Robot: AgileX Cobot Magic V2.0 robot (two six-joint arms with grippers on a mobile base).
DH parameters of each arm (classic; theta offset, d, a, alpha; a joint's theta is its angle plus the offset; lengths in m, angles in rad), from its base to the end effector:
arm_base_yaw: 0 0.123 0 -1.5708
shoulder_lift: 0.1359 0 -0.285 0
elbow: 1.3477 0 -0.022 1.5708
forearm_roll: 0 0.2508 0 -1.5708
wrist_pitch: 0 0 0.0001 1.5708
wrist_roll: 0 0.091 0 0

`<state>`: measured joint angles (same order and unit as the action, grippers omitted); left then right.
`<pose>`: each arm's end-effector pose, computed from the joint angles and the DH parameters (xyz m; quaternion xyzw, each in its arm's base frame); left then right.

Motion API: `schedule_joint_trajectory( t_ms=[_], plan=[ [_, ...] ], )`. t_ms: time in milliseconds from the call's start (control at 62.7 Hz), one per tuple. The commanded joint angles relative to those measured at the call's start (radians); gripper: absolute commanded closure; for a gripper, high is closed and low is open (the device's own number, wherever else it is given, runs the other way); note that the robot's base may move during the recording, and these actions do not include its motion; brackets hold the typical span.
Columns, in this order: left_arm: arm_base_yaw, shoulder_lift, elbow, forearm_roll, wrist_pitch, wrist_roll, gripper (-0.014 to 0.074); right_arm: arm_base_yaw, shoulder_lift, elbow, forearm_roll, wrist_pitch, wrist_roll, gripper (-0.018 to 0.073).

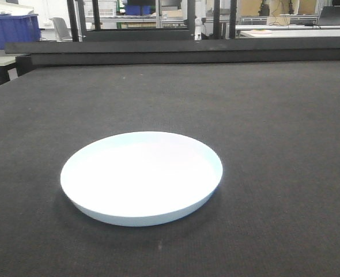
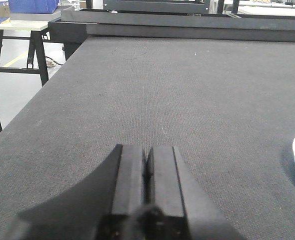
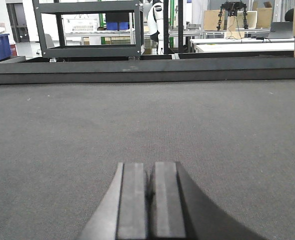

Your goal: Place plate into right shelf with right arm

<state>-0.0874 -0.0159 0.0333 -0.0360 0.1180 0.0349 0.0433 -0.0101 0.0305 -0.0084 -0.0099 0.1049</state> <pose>0.0563 -0.0053 0.1921 0.0328 0.7232 -0.0320 0.6891 0.0567 0.0025 0.2043 0.0180 0.6792 0.0513 0.7319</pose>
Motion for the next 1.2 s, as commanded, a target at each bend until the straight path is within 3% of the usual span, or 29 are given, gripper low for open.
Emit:
schedule_joint_trajectory(
  t_ms=[0, 431, 478, 670, 766, 893, 989, 1085, 1180],
  plan=[
    [-0.007, -0.007, 0.008, -0.006, -0.087, -0.003, 0.0643, -0.005, -0.013, -0.008, -0.001, -0.087, -0.010, 0.0505],
    [-0.007, -0.007, 0.008, -0.006, -0.087, -0.003, 0.0643, -0.005, -0.013, -0.060, -0.001, -0.200, 0.010, 0.0505],
    [-0.007, -0.007, 0.008, -0.006, -0.087, -0.003, 0.0643, -0.005, -0.013, -0.120, -0.003, -0.140, 0.010, 0.0505],
    [-0.007, -0.007, 0.008, -0.006, -0.087, -0.003, 0.0643, -0.003, 0.086, -0.465, -0.013, 0.340, 0.009, 0.0505],
    [-0.007, -0.007, 0.008, -0.006, -0.087, -0.003, 0.0643, -0.002, 0.178, -0.624, 0.028, 0.484, -0.034, 0.0505],
    [-0.007, -0.007, 0.008, -0.006, -0.087, -0.003, 0.0643, -0.002, 0.330, -0.793, 0.195, 0.609, -0.257, 0.0505],
    [-0.007, -0.007, 0.008, -0.006, -0.087, -0.003, 0.0643, -0.002, 0.467, -0.898, 0.399, 0.720, -0.458, 0.0505],
    [-0.007, -0.007, 0.008, -0.006, -0.087, -0.003, 0.0643, -0.002, 0.612, -0.963, 0.581, 0.826, -0.569, 0.0505],
    [-0.007, -0.007, 0.008, -0.006, -0.087, -0.003, 0.0643, -0.002, 0.750, -1.010, 0.716, 0.916, -0.612, 0.0505]
  ],
)
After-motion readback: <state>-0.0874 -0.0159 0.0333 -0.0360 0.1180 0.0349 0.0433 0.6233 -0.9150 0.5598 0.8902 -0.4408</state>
